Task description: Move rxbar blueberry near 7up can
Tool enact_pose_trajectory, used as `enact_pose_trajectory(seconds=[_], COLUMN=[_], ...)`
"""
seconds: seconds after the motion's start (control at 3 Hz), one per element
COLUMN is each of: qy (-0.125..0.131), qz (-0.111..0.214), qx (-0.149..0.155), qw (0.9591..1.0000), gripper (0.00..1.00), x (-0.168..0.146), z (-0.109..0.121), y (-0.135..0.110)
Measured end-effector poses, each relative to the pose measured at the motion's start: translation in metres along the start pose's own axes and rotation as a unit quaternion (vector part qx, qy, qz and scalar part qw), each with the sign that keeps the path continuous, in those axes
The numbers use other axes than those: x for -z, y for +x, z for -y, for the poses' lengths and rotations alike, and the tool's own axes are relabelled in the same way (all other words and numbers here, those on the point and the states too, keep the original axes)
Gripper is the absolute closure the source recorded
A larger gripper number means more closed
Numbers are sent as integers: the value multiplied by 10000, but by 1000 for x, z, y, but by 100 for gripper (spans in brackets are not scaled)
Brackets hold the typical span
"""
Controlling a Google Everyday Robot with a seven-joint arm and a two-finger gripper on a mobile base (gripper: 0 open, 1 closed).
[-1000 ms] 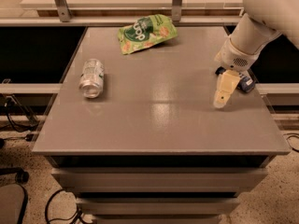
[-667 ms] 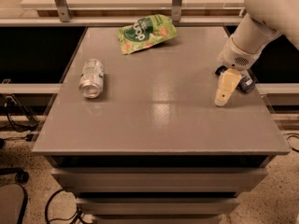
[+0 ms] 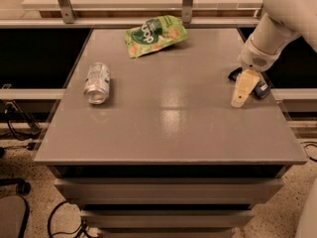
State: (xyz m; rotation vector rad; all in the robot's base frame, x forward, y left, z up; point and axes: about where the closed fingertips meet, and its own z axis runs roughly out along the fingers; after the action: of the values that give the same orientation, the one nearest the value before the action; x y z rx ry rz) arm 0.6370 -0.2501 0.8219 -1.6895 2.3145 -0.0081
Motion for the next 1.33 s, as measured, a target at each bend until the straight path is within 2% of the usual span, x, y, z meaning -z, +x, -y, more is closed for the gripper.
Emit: enact_pose_trajectory(seconds=[0.33,0.67,1.33], qy=[-11,-36,-37], qz=[-84,-120,-119], qx=[-125,-183,-184], qw=[9999,9998,9998], gripper=[0,18,64], x=[-5,-7,3], z=[7,8,9], y=[10,16,14])
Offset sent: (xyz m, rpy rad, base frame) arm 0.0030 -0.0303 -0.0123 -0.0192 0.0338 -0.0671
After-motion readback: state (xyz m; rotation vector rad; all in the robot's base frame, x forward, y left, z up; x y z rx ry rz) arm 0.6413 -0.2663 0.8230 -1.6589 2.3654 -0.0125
